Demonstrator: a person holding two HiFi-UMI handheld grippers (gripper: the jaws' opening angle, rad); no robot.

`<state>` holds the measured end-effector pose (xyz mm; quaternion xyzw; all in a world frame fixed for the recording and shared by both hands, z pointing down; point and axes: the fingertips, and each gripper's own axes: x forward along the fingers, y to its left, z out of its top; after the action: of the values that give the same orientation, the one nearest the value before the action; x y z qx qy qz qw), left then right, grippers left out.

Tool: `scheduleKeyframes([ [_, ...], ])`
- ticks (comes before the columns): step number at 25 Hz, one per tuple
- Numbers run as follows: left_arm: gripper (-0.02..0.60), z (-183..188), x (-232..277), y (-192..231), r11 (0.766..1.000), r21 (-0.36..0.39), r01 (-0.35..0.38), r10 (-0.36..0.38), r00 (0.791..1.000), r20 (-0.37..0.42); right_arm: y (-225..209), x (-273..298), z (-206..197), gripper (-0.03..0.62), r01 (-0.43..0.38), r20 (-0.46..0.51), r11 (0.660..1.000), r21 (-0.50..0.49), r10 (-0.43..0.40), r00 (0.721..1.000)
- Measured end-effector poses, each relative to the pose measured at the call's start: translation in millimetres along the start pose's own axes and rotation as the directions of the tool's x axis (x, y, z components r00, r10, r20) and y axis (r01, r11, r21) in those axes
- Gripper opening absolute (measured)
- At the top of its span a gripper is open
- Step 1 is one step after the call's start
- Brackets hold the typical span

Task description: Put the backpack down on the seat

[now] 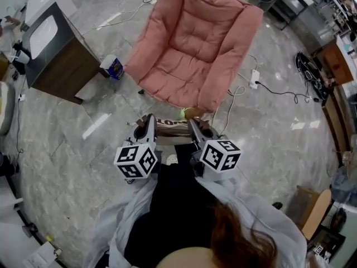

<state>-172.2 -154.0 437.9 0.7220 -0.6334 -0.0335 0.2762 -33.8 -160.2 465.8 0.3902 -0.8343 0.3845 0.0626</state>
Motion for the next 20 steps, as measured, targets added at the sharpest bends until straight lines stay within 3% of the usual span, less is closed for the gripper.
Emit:
scheduleKeyframes([
  [11, 0.014, 54, 88, 7, 0.999, 0.0, -0.054, 0.053, 0.998, 0.034, -30, 75, 85, 0.009, -0.07, -0.032, 0.997, 0.026, 0.071, 0.997],
  [20, 0.014, 95, 163, 12, 1.0, 0.007, -0.024, 0.023, 0.999, 0.039, -52, 140, 158, 0.009, -0.121, -0.039, 0.992, -0.027, 0.12, 0.992],
])
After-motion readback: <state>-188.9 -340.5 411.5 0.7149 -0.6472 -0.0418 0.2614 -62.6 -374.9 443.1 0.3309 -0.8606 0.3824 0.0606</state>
